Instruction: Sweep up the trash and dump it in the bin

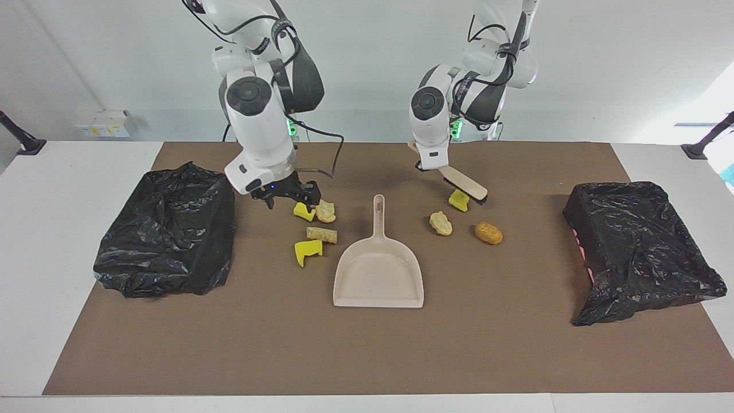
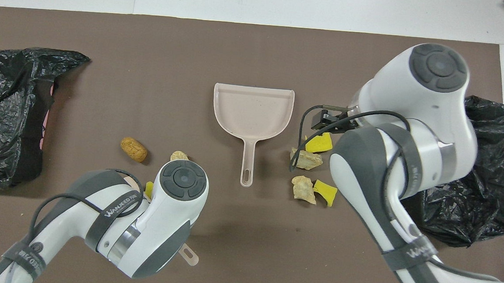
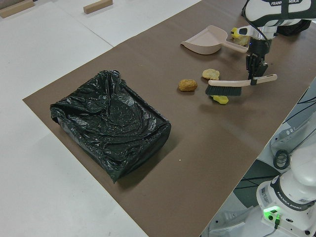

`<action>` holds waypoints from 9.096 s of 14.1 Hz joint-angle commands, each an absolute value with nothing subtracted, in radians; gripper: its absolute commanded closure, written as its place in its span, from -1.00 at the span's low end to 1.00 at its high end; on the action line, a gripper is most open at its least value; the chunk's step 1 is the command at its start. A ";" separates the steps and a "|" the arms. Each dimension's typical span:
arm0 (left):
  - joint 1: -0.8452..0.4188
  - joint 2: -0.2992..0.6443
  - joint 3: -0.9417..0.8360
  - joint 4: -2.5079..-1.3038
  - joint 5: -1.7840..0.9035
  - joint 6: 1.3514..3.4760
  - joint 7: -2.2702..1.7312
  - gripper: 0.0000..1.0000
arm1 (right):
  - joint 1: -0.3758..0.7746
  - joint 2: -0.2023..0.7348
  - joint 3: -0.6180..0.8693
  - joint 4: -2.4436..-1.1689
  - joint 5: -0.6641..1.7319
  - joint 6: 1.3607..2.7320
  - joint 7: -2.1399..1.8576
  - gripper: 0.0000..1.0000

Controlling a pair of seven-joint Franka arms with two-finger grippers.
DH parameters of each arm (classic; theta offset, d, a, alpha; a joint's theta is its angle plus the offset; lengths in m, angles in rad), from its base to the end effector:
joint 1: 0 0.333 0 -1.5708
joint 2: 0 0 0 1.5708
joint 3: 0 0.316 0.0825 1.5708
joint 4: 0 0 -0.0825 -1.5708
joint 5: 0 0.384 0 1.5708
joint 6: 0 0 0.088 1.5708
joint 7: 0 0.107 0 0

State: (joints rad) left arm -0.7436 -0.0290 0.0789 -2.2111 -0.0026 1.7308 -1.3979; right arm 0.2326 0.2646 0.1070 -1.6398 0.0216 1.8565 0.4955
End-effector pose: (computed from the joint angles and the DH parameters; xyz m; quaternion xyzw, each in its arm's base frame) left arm 0.3680 -0.2886 0.3637 -0.9098 -0.3496 0.1169 0.1908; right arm 0.5998 0.2075 0.4585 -0.9960 0.0826 0.0311 0.0128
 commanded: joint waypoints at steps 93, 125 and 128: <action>-0.931 -0.160 0.055 -2.433 -0.114 2.180 -0.871 1.00 | -0.506 -0.158 0.118 -1.959 -0.322 1.756 -1.379 1.00; -0.106 0.057 0.071 -1.732 -0.086 1.711 -0.011 -1.00 | 0.007 -0.126 0.130 -1.801 -0.839 1.335 -1.157 1.00; -0.092 0.051 0.072 -1.701 -0.084 1.678 -0.006 -1.00 | 0.070 -0.127 0.133 -1.790 -0.627 1.316 -0.906 1.00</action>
State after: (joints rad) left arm -0.1002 0.0378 0.0795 -1.7417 -0.0987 1.7190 -0.0180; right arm 0.0446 -0.1290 0.1331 -1.8092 -0.7300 1.3334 -1.0350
